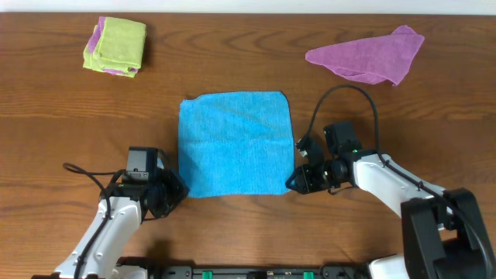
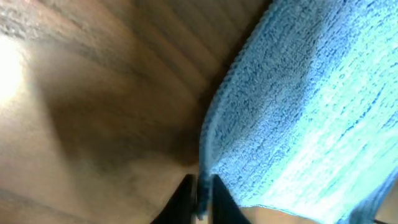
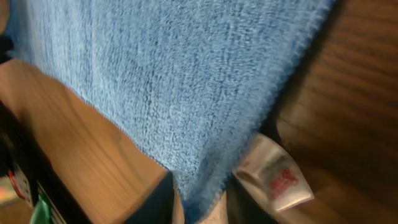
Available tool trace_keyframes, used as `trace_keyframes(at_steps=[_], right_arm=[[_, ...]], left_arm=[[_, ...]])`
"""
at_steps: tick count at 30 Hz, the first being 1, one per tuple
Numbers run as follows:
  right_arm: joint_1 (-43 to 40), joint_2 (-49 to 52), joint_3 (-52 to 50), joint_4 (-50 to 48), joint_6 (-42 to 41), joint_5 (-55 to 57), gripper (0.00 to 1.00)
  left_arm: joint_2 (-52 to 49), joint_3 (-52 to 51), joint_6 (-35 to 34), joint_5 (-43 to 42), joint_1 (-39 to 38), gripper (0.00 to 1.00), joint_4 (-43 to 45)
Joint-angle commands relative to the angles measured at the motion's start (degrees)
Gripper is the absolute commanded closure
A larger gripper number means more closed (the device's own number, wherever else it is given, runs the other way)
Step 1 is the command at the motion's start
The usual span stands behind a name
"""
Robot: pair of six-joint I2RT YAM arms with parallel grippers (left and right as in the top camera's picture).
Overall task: Fold the cloth
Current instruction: 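Grasp the blue cloth's bottom left and right corners with both grippers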
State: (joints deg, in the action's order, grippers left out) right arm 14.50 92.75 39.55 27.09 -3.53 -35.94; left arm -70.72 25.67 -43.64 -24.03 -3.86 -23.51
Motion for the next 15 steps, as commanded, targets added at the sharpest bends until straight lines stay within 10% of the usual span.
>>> trace_keyframes(at_steps=[1, 15], right_arm=[[0.59, 0.28, -0.35, -0.09, -1.01, -0.09, 0.94], [0.52, 0.26, 2.91, -0.5, -2.49, -8.68, 0.99]], left_arm=[[-0.26, -0.46, -0.15, 0.0, 0.09, 0.94, 0.22], [-0.15, 0.81, -0.09, -4.79, 0.09, 0.94, 5.81]])
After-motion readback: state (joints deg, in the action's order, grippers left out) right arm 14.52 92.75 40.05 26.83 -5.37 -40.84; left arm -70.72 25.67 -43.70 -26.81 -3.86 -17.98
